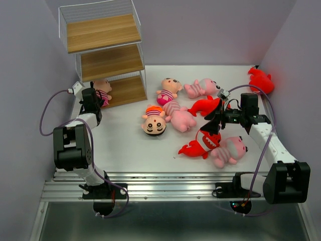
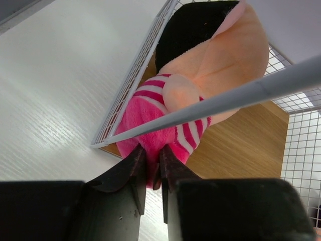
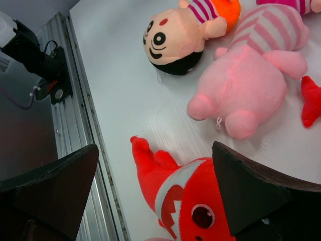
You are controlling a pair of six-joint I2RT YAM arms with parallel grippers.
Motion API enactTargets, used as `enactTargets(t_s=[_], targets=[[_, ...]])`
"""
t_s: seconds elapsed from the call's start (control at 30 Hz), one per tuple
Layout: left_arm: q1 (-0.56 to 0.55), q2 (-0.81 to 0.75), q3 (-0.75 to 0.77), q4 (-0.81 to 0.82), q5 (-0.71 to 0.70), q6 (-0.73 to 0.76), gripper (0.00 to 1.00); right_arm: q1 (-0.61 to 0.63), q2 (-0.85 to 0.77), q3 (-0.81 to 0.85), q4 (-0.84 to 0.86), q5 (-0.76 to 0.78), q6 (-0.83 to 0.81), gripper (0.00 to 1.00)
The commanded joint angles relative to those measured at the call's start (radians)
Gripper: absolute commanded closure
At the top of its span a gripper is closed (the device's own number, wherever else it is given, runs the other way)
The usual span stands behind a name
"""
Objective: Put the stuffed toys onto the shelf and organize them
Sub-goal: Place the stuffed toy onto shelf
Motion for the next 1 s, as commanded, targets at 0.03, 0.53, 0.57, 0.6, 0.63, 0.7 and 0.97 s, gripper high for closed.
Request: enactTargets(t_s=[0.03, 0.53, 0.57, 0.6, 0.63, 0.7, 0.97], targets=[[-0.012, 0.009, 0.008, -0.015, 0.025, 0.006, 0.73, -0.008, -0.003, 0.015, 0.022, -0.021, -0.014, 0.00], [-0.012, 0.008, 0.005, -0.033, 0.031, -0.001, 0.50, -0.008, -0.006, 0.014, 0.023, -0.019, -0.016, 0.00], [-0.012, 0.006, 0.004, -0.033, 0.031, -0.001, 0.49, -0.008, -0.006, 0.014, 0.022, -0.019, -0.016, 0.00], [-0.012, 0.003, 0.004, -0.037, 0.030, -0.002, 0.46, -0.008, -0.007, 0.014, 0.022, -0.019, -0.016, 0.00], [-0.012, -0.003, 0.002, -0.035, 0.028, -0.002, 0.45, -0.008, -0.006, 0.014, 0.022, -0.019, -0.016, 0.00], [-0.012, -0.010, 0.001, -0.038, 0.030, -0.002, 0.44, -0.008, -0.006, 0.014, 0.022, -0.019, -0.016, 0.00], [-0.012, -0.046, -0.008, -0.041, 0.036, -0.002, 0.30, -0.008, -0.009, 0.014, 0.022, -0.019, -0.016, 0.00]])
